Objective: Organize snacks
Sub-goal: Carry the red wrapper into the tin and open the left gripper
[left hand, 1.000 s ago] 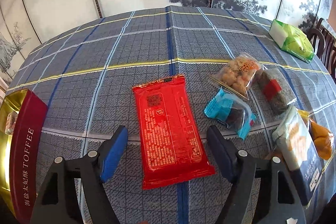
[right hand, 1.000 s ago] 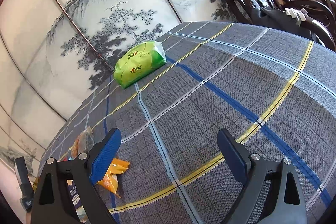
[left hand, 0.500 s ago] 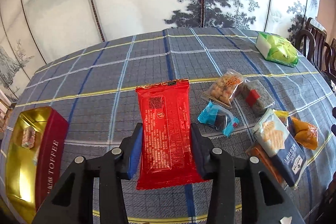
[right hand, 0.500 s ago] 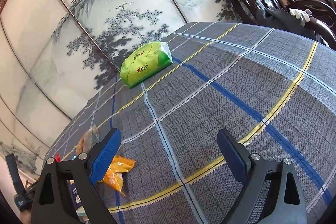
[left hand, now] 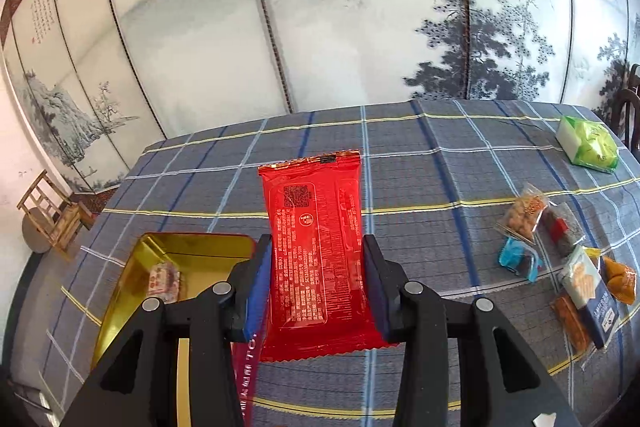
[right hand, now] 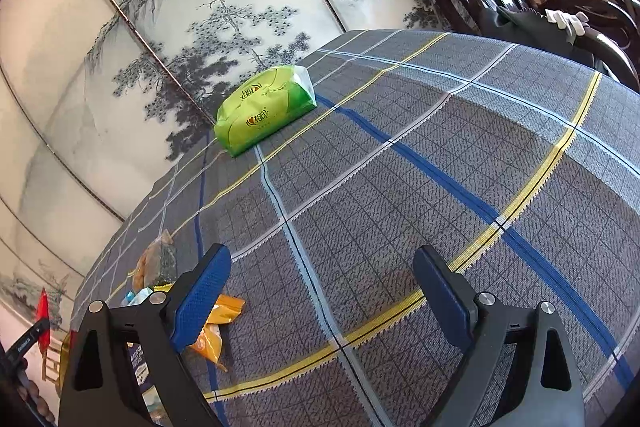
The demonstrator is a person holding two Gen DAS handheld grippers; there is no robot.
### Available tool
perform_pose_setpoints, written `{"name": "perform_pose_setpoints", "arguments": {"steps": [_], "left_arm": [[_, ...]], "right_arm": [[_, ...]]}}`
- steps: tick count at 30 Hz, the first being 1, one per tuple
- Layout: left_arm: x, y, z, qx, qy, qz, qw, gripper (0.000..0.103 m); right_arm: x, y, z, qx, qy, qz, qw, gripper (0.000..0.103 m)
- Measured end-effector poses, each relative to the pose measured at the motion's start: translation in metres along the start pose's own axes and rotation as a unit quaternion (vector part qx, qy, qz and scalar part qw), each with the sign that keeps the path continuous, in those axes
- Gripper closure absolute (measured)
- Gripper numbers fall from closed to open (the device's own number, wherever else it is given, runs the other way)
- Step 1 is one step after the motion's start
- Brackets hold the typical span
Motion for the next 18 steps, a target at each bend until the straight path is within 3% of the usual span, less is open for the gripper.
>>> {"name": "perform_pose_setpoints", "arguments": {"steps": [9, 18], "left_arm": [[0.06, -0.002, -0.005, 0.004, -0.036, 0.024, 0.999, 0.064], [0.102, 0.017, -0.012, 0.02, -0.074, 0.017, 0.9969, 0.064]], "right_arm": [[0.0, 0.0, -0.002, 0.002, 0.001, 0.0, 1.0, 0.01], [0.0, -0.001, -0.003, 0.003, 0.0, 0.001, 1.0, 0.01]]}}
Point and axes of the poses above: each gripper's, at about its wrist camera, not at the fingertips, and z roughly against the way its jaws point, x to its left, y to its underside, the point moved 4 cm from there along -z, roughly the way its jaws point, and after that the axes turned 12 degrees about z, right-handed, at the moved point
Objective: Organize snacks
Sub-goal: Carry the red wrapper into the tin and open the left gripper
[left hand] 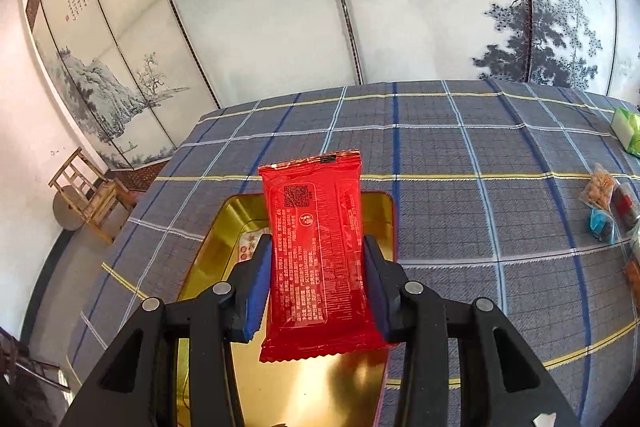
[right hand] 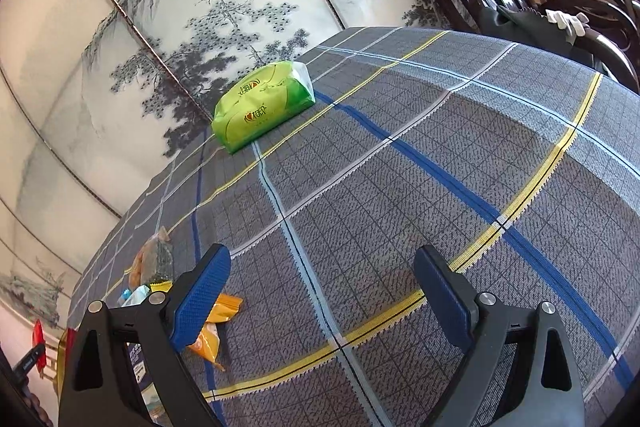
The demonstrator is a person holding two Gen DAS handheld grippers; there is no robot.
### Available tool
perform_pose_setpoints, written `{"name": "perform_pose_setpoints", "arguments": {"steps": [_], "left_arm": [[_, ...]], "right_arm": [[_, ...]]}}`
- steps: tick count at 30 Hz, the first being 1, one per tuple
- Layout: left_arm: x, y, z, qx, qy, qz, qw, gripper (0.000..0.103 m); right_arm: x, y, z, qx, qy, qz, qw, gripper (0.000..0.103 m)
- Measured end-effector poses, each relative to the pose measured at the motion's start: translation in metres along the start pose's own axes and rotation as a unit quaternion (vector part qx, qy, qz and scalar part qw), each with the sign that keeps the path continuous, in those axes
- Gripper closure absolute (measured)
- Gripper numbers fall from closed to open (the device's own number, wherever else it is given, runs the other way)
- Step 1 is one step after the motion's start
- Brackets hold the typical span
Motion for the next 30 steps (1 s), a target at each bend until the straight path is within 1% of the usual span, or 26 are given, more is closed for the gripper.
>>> {"name": "perform_pose_setpoints", "arguments": {"steps": [8, 16, 20, 24, 30], "left_arm": [[0.035, 0.021, -0.015, 0.023, -0.027, 0.004, 0.9994, 0.064], [0.067, 0.041, -0.02, 0.042, -0.039, 0.008, 0.9983, 0.064], [0.08, 0.05, -0.023, 0.055, -0.042, 0.015, 0.9975, 0.064], [0.089, 0.059, -0.026, 0.067, -0.036, 0.024, 0.9968, 0.064], [0.094, 0.069, -0.035, 0.085, -0.037, 0.028, 0.9953, 0.064]], "right_arm": [[0.0, 0.001, 0.0, 0.001, 0.0, 0.002, 1.0, 0.009], [0.0, 0.0, 0.0, 0.001, 0.0, 0.002, 1.0, 0.009], [0.0, 0.0, 0.0, 0.001, 0.0, 0.002, 1.0, 0.009], [0.0, 0.0, 0.0, 0.001, 0.0, 0.002, 1.0, 0.009], [0.0, 0.0, 0.0, 0.001, -0.001, 0.001, 1.0, 0.009]]}}
Point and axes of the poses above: each gripper's, at about its wrist camera, not at the fingertips, and z roughly against the way its jaws point, x to its left, y to its underside, the point moved 4 cm from there along -z, roughly the way its jaws point, and after that the axes turned 12 degrees about z, right-handed, at the moved point
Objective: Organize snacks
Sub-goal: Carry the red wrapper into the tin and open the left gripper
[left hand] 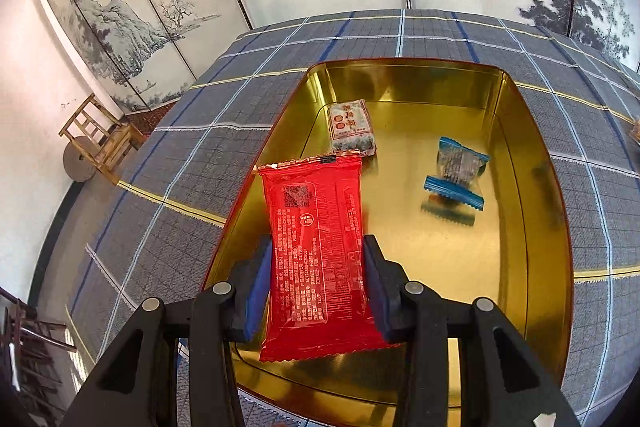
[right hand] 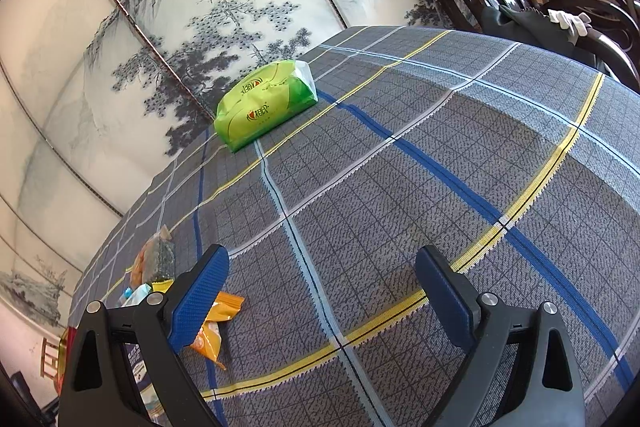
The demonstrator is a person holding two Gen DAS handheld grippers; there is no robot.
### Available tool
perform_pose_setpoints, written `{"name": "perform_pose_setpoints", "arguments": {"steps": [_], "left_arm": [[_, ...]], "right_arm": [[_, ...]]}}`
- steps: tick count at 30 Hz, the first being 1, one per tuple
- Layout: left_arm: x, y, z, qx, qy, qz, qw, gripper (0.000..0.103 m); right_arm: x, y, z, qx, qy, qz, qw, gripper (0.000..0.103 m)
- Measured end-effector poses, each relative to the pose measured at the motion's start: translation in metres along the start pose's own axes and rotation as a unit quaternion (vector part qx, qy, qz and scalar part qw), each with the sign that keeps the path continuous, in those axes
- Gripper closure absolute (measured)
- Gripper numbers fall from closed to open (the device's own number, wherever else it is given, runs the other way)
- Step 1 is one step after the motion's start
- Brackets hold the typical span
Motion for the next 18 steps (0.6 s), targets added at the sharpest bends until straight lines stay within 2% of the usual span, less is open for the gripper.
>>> {"name": "perform_pose_setpoints", "arguments": {"steps": [18], "left_arm": [[-0.001, 0.009, -0.014, 0.023, -0.005, -0.003, 0.9997, 0.064]], "right_arm": [[0.0, 0.0, 0.0, 0.001, 0.0, 0.001, 1.0, 0.008]]}}
Point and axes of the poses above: each gripper's, at about its wrist camera, not at the fingertips, and z roughly against the way its jaws point, x to its left, y to its underside, the point moved 4 cm from there along -z, roughly the way its jaws point, and after that the axes turned 12 degrees about z, right-handed, at the moved point
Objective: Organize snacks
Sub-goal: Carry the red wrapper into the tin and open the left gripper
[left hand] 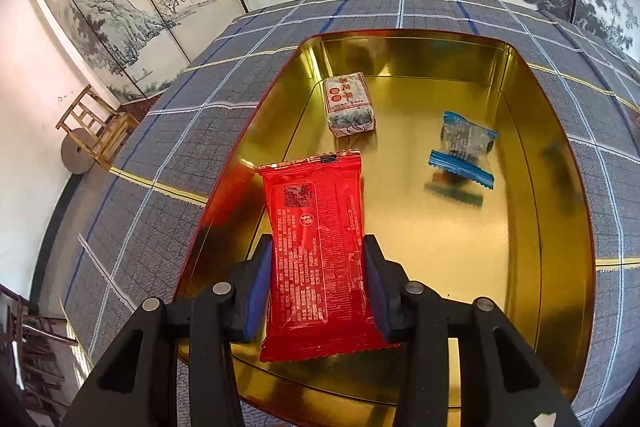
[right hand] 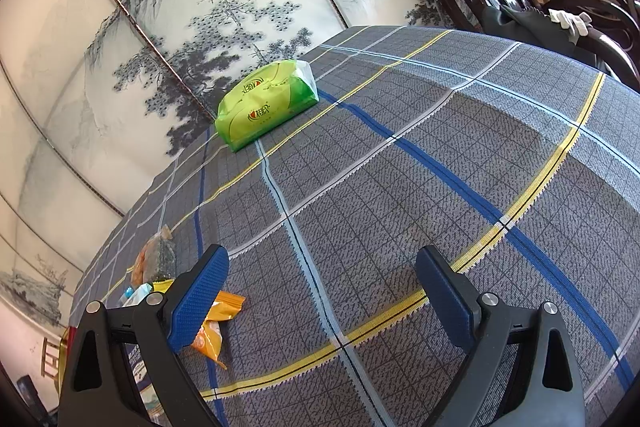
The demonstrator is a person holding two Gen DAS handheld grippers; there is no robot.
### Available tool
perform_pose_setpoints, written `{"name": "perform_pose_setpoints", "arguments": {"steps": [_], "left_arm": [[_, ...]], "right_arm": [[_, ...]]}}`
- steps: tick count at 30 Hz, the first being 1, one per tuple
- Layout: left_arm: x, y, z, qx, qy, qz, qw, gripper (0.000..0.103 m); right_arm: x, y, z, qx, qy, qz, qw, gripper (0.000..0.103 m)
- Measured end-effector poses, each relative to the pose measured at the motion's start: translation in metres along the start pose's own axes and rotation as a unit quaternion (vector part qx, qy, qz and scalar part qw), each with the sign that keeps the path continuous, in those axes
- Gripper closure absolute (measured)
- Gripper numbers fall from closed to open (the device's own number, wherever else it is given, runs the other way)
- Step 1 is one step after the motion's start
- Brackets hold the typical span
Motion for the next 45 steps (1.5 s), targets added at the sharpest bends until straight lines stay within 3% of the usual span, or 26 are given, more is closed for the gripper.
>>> {"name": "perform_pose_setpoints", "arguments": {"steps": [22, 34, 36, 42, 45], "left_arm": [[0.003, 0.0, 0.0, 0.001, 0.005, 0.002, 1.0, 0.062], [0.002, 0.004, 0.003, -0.008, 0.042, 0.011, 0.999, 0.038], [0.001, 0.003, 0.014, -0.028, 0.05, 0.008, 0.9983, 0.025], [0.001, 0.001, 0.065, -0.111, 0.083, 0.0, 0.9903, 0.004], [0.008, 0.006, 0.095, -0.143, 0.107, 0.006, 0.984, 0.0]], "right_arm": [[0.0, 0.0, 0.0, 0.001, -0.001, 0.0, 1.0, 0.008], [0.005, 0.001, -0.002, 0.005, 0.001, 0.006, 1.0, 0.006], [0.009, 0.002, -0.003, 0.008, 0.004, 0.011, 1.0, 0.005], [0.019, 0.001, -0.01, 0.024, 0.021, 0.035, 0.999, 0.002], [0.022, 0.001, -0.011, 0.032, 0.032, 0.048, 0.998, 0.002]]}}
Point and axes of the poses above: each gripper's, at about its wrist camera, not at the fingertips, and z roughly against the way its jaws point, x to its left, y to its underside, the point moved 4 cm from there along -z, roughly the way its jaws point, and after that the axes turned 12 degrees about z, right-handed, at the moved point
